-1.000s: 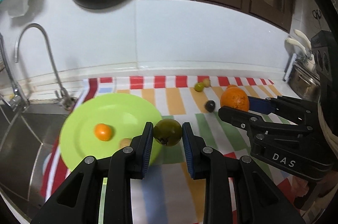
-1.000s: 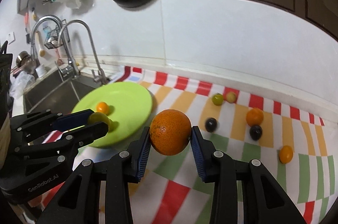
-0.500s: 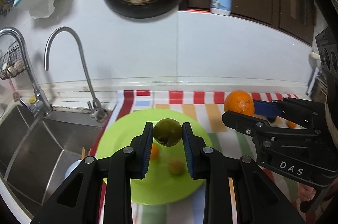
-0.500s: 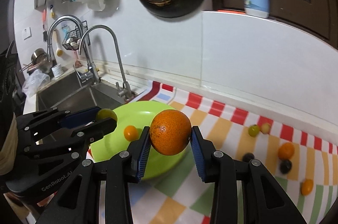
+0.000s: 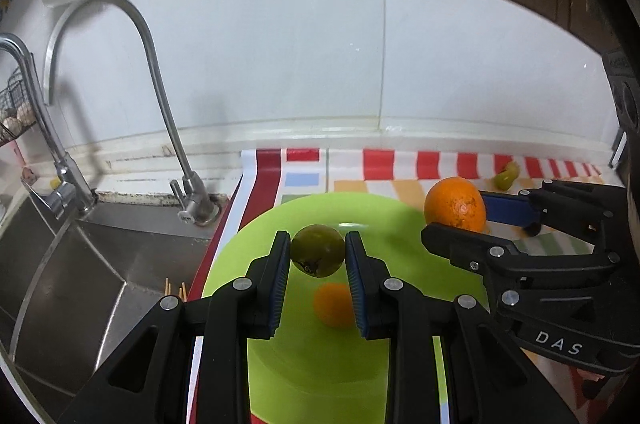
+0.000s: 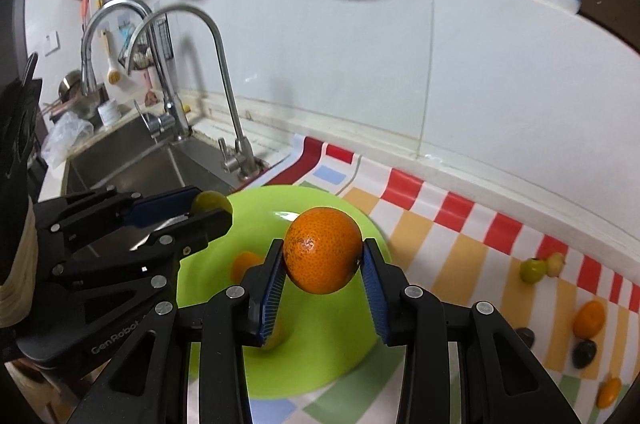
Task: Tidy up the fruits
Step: 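Carry the tomato in the left gripper onto the plate while the right gripper places the orange there, then open and lift both grippers away from the green plate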
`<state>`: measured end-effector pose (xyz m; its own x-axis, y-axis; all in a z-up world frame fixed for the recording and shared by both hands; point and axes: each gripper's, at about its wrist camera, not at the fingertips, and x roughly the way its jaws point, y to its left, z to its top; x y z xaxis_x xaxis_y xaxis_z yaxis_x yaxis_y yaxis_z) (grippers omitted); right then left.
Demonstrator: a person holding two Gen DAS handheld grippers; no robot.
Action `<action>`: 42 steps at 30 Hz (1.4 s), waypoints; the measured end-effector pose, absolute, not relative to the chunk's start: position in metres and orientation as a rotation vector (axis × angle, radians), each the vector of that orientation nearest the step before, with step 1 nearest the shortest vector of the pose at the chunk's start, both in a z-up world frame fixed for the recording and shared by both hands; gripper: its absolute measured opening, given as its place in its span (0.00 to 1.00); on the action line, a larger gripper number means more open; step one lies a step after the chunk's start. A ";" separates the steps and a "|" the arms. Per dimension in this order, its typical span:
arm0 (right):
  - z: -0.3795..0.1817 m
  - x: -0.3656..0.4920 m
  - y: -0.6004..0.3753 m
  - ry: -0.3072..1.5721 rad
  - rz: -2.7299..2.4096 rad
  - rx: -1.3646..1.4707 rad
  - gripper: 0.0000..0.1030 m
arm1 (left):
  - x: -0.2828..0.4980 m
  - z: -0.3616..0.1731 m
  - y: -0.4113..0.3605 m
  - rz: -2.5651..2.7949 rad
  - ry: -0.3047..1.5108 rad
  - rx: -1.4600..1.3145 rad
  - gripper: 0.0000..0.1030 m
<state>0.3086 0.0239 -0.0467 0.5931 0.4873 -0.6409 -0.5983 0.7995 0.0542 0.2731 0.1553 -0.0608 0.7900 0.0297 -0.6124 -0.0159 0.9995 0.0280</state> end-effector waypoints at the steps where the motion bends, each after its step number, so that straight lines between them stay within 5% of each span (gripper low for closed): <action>1: -0.051 0.313 0.027 0.698 0.636 -0.180 0.38 | 0.277 -0.065 0.157 0.024 0.671 0.024 0.27; 11: -0.081 0.338 0.044 0.769 0.646 -0.191 0.38 | 0.296 -0.084 0.163 0.032 0.728 0.031 0.28; 16: -0.082 0.340 0.040 0.778 0.641 -0.161 0.41 | 0.286 -0.076 0.162 0.071 0.703 0.049 0.43; 42: 0.010 0.241 -0.066 0.579 0.477 -0.028 0.45 | 0.193 0.002 0.096 0.033 0.562 0.011 0.61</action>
<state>0.2408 -0.0664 0.0103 0.7315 0.4258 -0.5325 -0.4412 0.8911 0.1063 0.1929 0.0964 0.0020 0.8457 0.0342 -0.5325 -0.0282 0.9994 0.0195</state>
